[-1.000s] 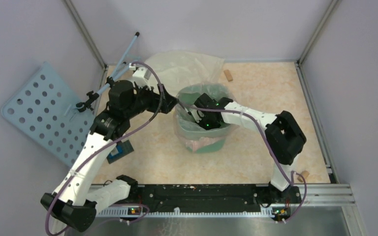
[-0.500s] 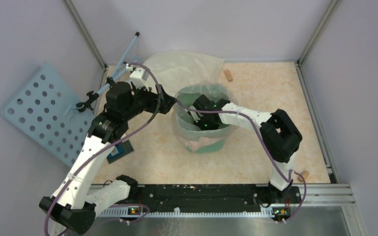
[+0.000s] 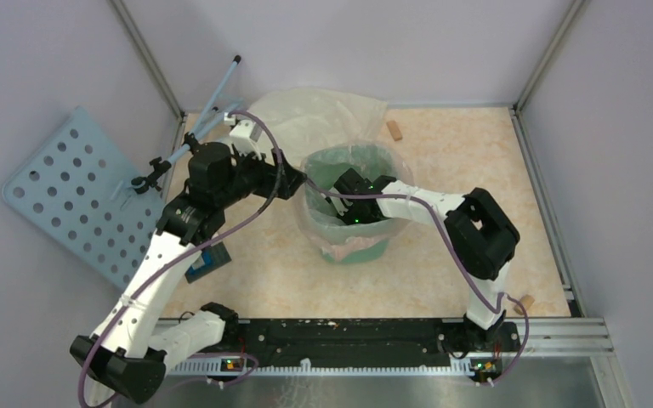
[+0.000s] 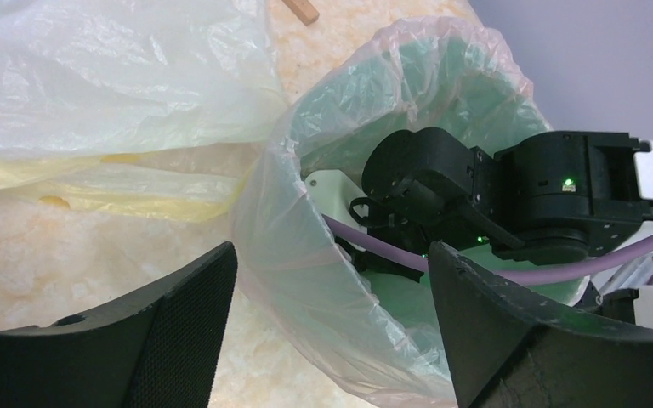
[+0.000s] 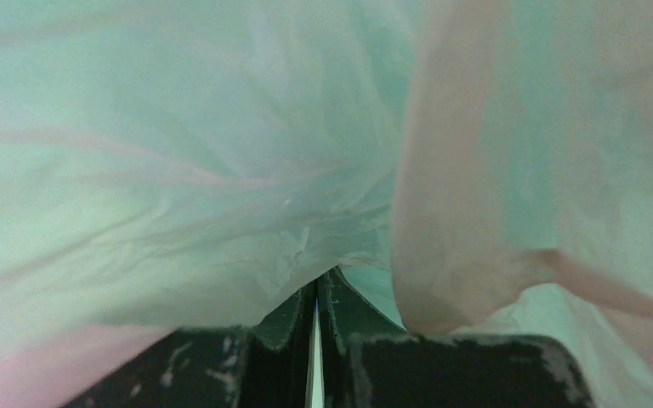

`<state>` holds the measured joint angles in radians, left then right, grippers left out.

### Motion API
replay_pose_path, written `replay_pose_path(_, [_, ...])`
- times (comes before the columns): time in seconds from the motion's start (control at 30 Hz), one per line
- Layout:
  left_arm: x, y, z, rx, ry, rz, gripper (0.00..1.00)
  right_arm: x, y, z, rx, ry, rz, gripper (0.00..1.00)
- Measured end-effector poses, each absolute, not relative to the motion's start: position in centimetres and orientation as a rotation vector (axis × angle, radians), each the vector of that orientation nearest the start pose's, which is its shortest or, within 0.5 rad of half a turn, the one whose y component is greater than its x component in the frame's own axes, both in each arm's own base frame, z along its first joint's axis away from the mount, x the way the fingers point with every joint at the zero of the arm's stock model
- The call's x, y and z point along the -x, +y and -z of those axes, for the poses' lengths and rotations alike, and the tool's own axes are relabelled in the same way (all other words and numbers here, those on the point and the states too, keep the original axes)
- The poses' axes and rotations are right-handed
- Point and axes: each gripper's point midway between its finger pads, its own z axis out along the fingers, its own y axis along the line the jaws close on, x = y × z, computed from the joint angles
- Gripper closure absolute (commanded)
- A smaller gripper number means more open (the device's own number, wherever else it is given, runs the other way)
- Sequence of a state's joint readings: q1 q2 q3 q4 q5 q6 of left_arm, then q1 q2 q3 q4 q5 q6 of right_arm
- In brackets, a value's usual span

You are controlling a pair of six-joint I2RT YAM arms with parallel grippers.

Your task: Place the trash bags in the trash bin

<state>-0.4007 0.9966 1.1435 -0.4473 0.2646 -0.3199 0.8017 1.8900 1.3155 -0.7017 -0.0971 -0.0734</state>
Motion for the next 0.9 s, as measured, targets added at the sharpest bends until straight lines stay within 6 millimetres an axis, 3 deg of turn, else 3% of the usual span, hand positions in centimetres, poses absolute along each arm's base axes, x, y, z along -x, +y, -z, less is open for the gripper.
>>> replay_pose_path(0.13, [-28.0,-18.7,-31.2,-0.28,1.935,0.761,0.17,-25.0,27.8,-3.2,1.241,2.605,-0.28,1.0])
replay_pose_path(0.17, [-28.1,-18.9,-30.9,-0.283,1.942,0.767,0.17,-25.0,27.8,-3.2,1.24,2.604,-0.279,0.94])
replay_pose_path(0.23, [-28.1,-19.0,-30.4,-0.282,1.956,0.773,0.17,-25.1,27.7,-3.3,1.238,2.6,-0.277,0.7])
replay_pose_path(0.27, [-28.1,-19.0,-30.2,-0.28,1.963,0.775,0.17,-25.1,27.7,-3.3,1.234,2.599,-0.277,0.49])
replay_pose_path(0.3, [-28.1,-19.0,-30.0,-0.28,1.967,0.776,0.17,-25.0,27.7,-3.3,1.23,2.602,-0.274,0.21])
replay_pose_path(0.33, [-28.1,-19.1,-29.9,-0.279,1.969,0.779,0.17,-25.0,27.6,-3.4,1.232,2.599,-0.27,0.1])
replay_pose_path(0.6, [-28.0,-19.4,-30.2,-0.285,1.958,0.803,0.18,-24.9,27.9,-5.4,1.222,2.538,-0.271,0.07])
replay_pose_path(0.9, [-27.8,-19.5,-30.3,-0.284,1.961,0.818,0.25,-24.5,27.9,-5.5,1.227,2.549,-0.277,0.3])
